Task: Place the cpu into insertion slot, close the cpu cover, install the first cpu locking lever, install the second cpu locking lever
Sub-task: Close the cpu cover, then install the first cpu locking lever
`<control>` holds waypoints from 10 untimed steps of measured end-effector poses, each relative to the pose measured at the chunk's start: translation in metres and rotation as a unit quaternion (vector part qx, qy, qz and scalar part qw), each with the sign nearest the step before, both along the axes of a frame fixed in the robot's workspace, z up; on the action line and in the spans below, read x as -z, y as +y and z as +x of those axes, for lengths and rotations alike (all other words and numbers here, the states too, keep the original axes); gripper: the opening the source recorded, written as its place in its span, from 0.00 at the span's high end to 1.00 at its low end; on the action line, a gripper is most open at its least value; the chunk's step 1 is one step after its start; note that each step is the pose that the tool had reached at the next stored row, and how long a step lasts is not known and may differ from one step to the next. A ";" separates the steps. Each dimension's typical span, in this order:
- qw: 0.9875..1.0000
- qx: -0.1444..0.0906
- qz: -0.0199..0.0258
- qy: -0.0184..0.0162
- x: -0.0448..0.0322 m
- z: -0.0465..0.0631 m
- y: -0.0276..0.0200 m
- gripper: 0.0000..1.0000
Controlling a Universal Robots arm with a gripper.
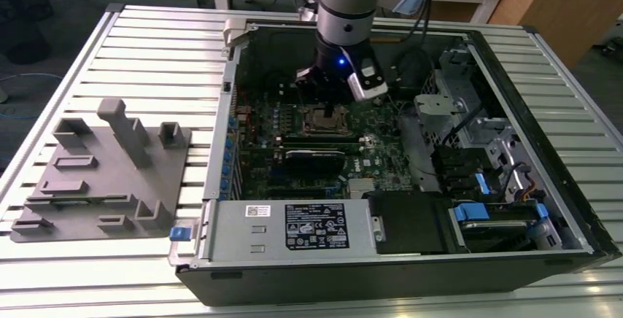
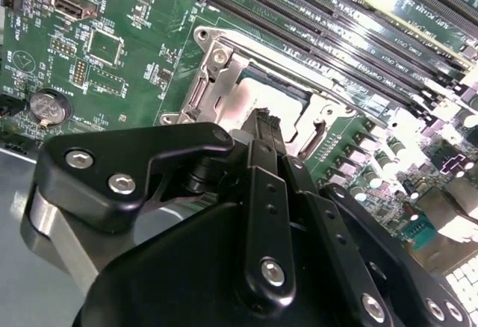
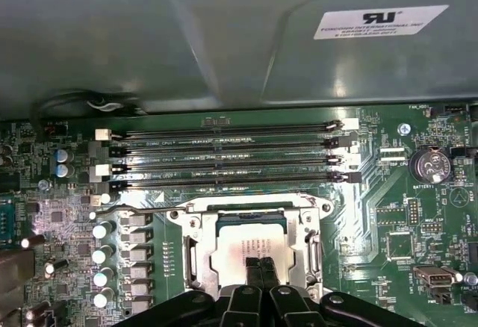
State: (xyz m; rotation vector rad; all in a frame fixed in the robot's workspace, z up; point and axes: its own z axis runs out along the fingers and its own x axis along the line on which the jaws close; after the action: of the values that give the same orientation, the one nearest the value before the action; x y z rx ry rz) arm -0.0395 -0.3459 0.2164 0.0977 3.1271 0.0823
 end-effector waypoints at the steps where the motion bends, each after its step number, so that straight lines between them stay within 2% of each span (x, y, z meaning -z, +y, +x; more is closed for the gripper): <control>1: 1.000 0.000 0.000 -0.001 0.0000 -0.001 0.0000 0.90; 10: 1.000 0.000 0.000 -0.001 -0.0017 -0.001 -0.0001 0.90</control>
State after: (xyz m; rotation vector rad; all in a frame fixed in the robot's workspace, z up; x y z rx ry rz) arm -0.0407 -0.3460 0.2181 0.0976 3.1242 0.0823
